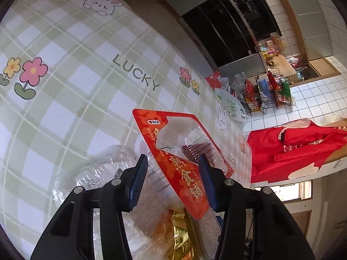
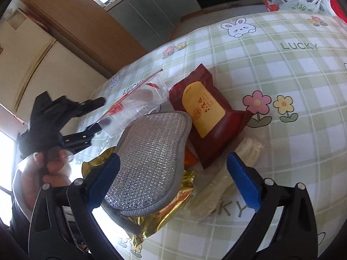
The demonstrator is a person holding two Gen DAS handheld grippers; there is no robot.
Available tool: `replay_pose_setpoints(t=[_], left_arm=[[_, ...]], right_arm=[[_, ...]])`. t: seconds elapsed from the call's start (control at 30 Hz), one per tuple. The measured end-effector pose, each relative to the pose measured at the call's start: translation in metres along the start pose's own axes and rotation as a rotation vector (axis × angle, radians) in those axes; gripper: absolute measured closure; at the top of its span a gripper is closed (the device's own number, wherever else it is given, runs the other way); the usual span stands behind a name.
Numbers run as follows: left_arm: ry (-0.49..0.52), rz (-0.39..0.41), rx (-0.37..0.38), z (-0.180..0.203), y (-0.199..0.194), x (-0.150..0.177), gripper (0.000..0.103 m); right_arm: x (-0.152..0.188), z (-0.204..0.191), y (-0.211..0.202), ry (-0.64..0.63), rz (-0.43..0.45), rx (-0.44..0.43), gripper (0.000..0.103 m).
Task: Collect trash
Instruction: 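Grasp the clear plastic tray with the left tool while the right tool reaches toward the grey scrubber, then grasp the grey scrubber with the right tool while the left tool lifts the red-labelled tray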
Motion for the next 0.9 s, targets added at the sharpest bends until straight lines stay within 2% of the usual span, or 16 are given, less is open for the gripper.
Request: replay_pose_setpoints(t=[0.1, 0.17, 0.27, 0.3, 0.5, 0.67, 0.73, 0.8, 0.9], left_arm=[[-0.004, -0.003, -0.016, -0.001, 0.012, -0.001, 0.059], [0.010, 0.006, -0.029, -0.001, 0.013, -0.001, 0.077], [0.072, 0.045, -0.043, 0.005, 0.004, 0.002, 0.093], [0.086, 0.061, -0.036, 0.005, 0.001, 0.003, 0.093], [0.175, 0.167, -0.008, 0.021, -0.035, 0.010, 0.099], [0.226, 0.258, 0.012, 0.034, -0.068, 0.015, 0.099], [0.233, 0.285, 0.019, 0.036, -0.080, 0.018, 0.099], [0.235, 0.307, 0.025, 0.037, -0.093, 0.020, 0.099], [0.233, 0.340, 0.035, 0.036, -0.113, 0.026, 0.099]], right_arm=[[0.001, 0.000, 0.000, -0.002, -0.004, -0.012, 0.006], [0.002, 0.002, 0.000, 0.012, -0.008, -0.032, 0.006], [0.005, 0.004, -0.001, 0.035, -0.011, -0.059, 0.008], [0.006, 0.004, 0.000, 0.044, -0.014, -0.073, 0.010], [0.013, 0.004, 0.001, 0.089, -0.028, -0.105, 0.011], [0.015, 0.009, -0.002, 0.145, -0.016, -0.155, 0.038], [0.014, 0.009, -0.010, 0.146, 0.011, -0.149, 0.060], [0.014, 0.010, -0.019, 0.153, 0.046, -0.154, 0.073], [0.016, 0.006, -0.039, 0.134, 0.113, -0.141, 0.079]])
Point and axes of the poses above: each gripper's, at about its wrist camera, not at the fingertips, and y roughly the way its jaws point, z to its right, x to its underside, the point moved 1 cm from there along y, roughly the way its jaws point, and after that the axes turned 1 degree about x, right-handed, at the moved point
